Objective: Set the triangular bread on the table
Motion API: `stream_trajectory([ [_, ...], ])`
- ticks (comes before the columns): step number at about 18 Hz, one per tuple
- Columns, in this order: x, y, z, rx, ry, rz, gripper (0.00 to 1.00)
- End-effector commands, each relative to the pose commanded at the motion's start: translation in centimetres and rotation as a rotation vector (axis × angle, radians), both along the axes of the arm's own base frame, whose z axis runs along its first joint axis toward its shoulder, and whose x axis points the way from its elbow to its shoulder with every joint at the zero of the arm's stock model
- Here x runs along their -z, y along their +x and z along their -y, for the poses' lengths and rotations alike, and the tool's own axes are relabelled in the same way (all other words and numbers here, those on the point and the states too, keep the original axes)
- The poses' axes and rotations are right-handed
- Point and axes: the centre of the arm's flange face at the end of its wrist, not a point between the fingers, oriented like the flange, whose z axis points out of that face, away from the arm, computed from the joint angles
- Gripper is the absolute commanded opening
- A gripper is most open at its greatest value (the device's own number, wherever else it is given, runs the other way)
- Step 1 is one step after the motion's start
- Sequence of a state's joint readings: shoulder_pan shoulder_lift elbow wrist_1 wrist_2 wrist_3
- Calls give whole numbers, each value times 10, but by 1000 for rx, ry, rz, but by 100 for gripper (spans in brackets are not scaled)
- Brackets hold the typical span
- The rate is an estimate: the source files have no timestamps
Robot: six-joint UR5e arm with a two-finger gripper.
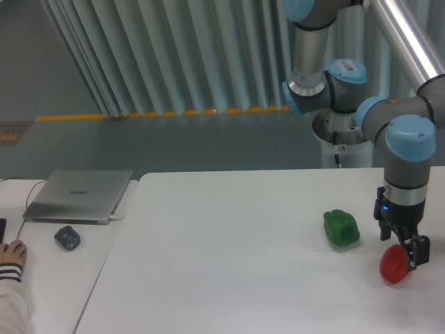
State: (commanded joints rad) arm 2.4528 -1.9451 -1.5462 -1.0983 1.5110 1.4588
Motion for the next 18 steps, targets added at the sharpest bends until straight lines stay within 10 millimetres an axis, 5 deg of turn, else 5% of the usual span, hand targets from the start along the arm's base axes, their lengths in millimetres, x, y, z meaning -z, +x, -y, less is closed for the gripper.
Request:
stream_trajectory([
  [18,10,2,2,-33,-2,11,100],
])
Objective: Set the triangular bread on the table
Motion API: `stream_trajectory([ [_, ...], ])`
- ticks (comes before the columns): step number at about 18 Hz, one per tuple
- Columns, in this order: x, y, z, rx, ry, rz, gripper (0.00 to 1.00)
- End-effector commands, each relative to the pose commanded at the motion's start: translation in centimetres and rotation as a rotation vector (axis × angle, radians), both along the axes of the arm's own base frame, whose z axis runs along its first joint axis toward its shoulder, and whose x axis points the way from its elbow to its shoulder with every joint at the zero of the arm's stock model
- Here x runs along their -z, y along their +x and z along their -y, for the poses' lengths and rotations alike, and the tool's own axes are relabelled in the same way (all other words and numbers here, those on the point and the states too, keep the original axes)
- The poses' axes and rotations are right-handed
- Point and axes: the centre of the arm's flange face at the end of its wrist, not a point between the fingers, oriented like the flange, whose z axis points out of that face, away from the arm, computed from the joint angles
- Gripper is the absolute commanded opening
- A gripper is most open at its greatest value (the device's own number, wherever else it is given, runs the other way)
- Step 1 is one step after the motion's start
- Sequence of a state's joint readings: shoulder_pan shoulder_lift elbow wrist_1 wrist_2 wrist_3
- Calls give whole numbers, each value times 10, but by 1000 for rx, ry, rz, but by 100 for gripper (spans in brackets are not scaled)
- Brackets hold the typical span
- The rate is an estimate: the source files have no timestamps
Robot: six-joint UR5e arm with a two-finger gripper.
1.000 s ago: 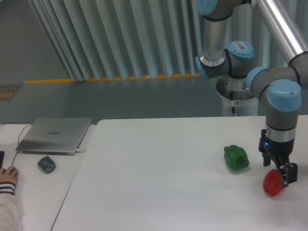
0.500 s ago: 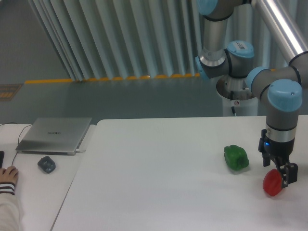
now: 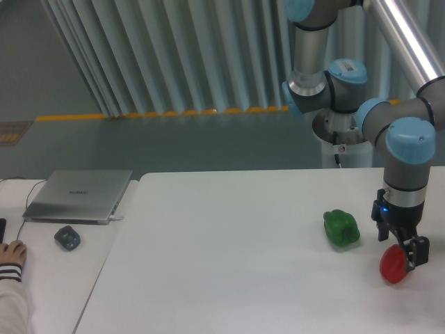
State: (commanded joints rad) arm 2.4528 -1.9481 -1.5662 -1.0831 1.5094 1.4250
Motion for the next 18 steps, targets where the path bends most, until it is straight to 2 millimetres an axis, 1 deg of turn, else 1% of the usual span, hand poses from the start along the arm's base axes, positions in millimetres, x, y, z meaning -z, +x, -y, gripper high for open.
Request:
stream_trajectory([
  [4,-5,-2,-1,1,18,-27,100],
  [10,-2,-3,-1,0,15,-24,100],
  [18,-6,-6,2,-5,-3,-50,100],
])
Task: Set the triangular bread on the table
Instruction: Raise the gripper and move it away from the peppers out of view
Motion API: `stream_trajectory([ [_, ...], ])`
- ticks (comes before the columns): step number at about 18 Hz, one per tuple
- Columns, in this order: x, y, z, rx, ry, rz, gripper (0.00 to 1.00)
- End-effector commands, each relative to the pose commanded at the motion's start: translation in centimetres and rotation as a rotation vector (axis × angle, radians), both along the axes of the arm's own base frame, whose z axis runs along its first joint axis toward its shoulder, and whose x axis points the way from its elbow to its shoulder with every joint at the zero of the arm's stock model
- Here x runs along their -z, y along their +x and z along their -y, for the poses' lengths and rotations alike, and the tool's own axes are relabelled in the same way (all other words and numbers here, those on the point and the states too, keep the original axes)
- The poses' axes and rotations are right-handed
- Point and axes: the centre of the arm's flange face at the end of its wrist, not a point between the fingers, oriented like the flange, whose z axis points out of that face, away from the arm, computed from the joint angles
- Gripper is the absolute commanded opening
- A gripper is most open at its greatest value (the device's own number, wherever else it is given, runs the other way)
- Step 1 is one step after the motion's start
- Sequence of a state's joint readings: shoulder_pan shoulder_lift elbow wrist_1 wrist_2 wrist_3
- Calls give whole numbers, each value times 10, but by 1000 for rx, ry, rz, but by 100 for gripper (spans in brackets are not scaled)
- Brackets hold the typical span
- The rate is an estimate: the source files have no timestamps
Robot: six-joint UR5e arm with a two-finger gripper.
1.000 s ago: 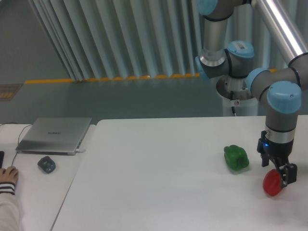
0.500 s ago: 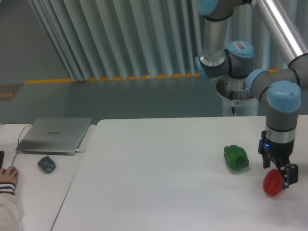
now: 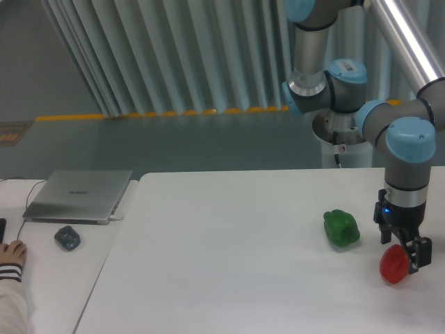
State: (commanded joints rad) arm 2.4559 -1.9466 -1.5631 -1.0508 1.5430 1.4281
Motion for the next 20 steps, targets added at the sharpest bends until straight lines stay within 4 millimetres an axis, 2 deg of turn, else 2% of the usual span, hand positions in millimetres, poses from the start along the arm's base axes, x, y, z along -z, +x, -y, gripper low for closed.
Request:
stream_trajectory([
  [6,-4,-17,16,-30,-68,-55,100],
  [8,-1,-29,32,-15,-128,-85,100],
  [11,0,-38,50,20,-321,-198,100],
  [14,-1,-43,57,7,-348,-214,100],
  [17,0,-58,73,-20,-360,-211,100],
  [20,5,-63,87,-37,-444,-244,100],
])
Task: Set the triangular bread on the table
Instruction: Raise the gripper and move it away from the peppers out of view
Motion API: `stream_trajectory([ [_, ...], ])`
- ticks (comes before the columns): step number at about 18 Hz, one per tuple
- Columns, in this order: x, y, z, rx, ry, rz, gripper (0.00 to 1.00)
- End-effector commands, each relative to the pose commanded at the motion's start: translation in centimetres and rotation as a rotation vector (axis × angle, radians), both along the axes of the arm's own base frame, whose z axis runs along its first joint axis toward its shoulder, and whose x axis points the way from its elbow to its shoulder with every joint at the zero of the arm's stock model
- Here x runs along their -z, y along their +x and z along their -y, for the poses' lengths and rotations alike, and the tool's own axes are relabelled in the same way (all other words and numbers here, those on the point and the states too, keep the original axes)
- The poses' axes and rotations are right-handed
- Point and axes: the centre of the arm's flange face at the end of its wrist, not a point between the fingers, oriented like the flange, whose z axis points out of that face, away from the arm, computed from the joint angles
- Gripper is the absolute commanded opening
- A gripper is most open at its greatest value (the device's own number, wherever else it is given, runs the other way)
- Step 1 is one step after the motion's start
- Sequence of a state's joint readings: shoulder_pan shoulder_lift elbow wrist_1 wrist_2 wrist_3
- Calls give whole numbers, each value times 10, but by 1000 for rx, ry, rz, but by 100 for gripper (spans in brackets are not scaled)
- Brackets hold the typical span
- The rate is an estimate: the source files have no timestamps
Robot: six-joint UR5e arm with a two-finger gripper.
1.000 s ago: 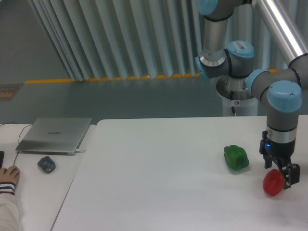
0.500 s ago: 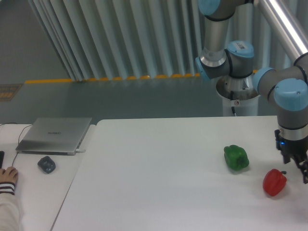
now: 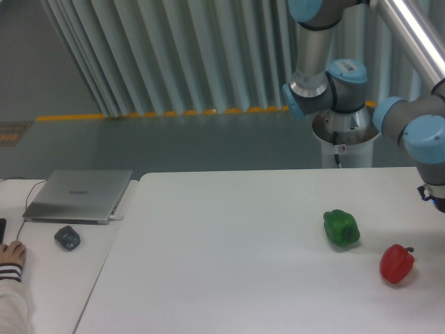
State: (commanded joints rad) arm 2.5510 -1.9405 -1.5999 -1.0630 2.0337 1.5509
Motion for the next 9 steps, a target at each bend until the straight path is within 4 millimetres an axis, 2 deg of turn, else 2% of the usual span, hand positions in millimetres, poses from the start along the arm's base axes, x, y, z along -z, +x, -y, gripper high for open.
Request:
stream_trajectory([
  [3,5,1,6,-6,-63,-21,100],
  [9,6,-8,17,-28,-64,-20,100],
])
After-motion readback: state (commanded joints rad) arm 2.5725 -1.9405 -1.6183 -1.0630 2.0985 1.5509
